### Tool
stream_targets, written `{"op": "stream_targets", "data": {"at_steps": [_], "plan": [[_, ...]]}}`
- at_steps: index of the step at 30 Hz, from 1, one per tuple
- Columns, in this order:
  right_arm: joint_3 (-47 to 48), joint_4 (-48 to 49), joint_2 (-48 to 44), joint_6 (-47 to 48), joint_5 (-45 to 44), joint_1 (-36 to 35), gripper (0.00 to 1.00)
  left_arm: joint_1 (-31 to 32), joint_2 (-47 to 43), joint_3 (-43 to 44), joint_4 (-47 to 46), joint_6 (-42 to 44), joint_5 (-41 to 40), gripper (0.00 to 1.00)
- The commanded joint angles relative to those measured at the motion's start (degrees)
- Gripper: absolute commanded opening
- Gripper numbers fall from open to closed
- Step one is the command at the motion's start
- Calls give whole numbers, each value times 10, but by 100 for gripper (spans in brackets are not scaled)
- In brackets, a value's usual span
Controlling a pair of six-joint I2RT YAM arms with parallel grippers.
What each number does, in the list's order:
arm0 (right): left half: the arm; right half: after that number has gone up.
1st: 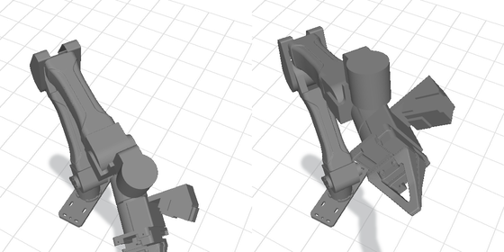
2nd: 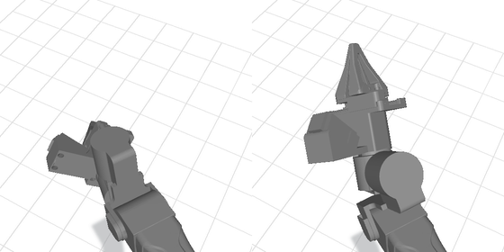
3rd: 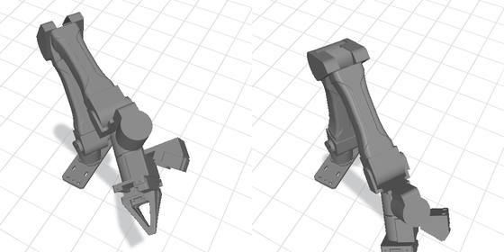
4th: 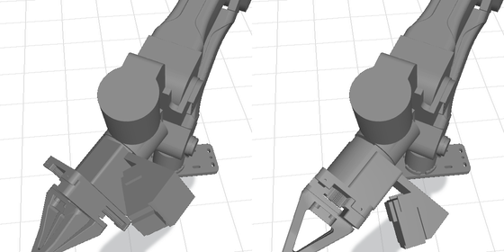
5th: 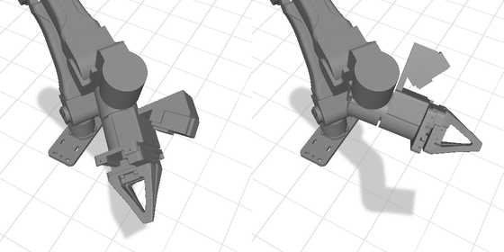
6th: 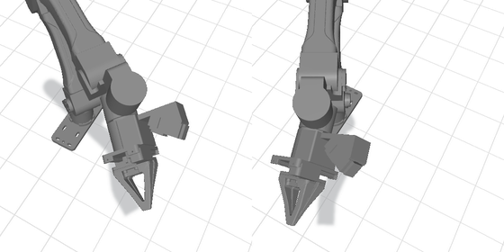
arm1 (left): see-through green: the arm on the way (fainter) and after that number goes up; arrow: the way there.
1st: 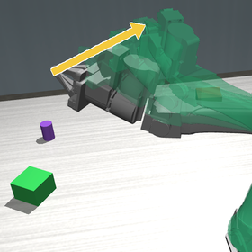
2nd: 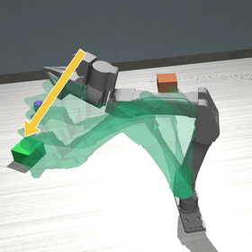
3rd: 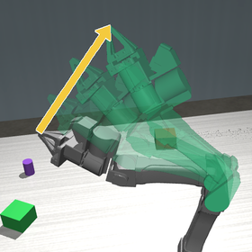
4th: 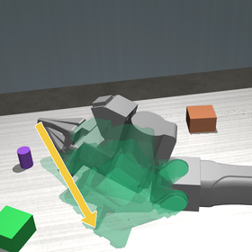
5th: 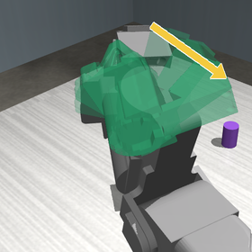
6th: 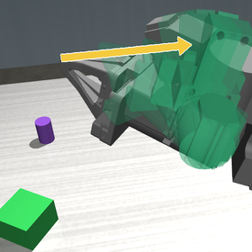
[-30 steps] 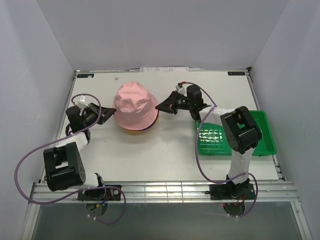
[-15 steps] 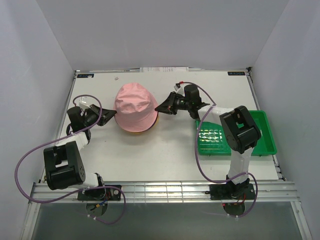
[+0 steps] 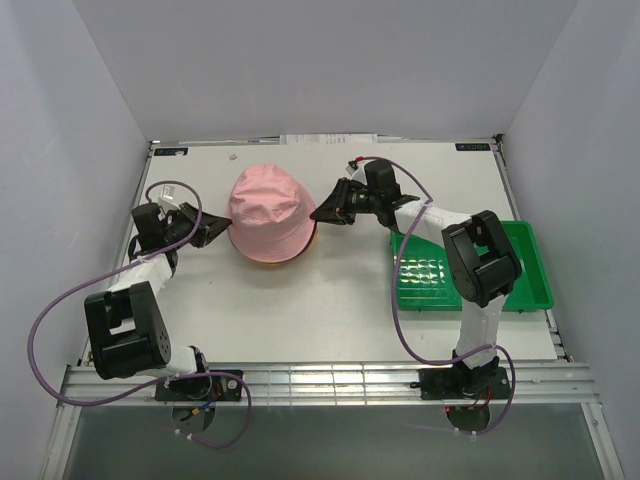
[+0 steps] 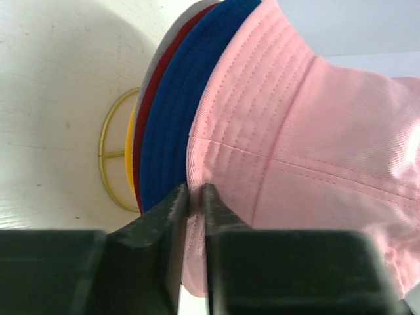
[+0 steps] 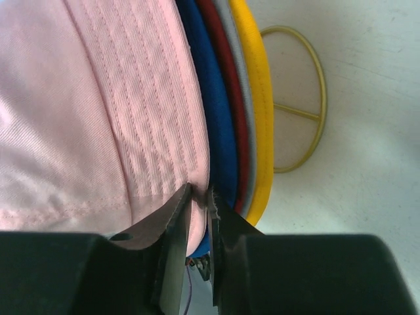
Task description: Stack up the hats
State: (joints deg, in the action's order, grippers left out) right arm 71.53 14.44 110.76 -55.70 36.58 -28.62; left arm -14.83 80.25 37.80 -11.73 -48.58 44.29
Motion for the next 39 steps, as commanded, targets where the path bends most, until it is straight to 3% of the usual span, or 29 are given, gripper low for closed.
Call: {"op": "stream_targets", "data": {"at_steps": [1, 6, 10, 18, 27, 30, 31, 34, 39], "plan": [[36, -55, 8, 33, -27, 3, 23, -3, -14, 31, 79, 41, -29, 30], [62, -70, 2, 38, -22, 3, 32, -3, -22, 55, 100, 45, -25, 49], [77, -84, -6, 45, -22, 3, 47, -2, -32, 75, 108, 45, -18, 58], [106, -143, -28, 77, -38, 8, 63, -2, -63, 122, 165, 65, -29, 68], [56, -216, -137, 178, -64, 45, 77, -2, -141, 142, 250, 123, -33, 70], [24, -255, -207, 238, -91, 49, 85, -2, -171, 140, 269, 131, -17, 70], [12, -266, -244, 249, -97, 49, 94, -3, -197, 132, 271, 130, -10, 70], [-45, -277, -314, 279, -114, 49, 98, -3, -242, 123, 296, 139, -16, 71], [-137, -303, -402, 316, -163, 50, 93, -2, -305, 95, 313, 132, 14, 71]]}}
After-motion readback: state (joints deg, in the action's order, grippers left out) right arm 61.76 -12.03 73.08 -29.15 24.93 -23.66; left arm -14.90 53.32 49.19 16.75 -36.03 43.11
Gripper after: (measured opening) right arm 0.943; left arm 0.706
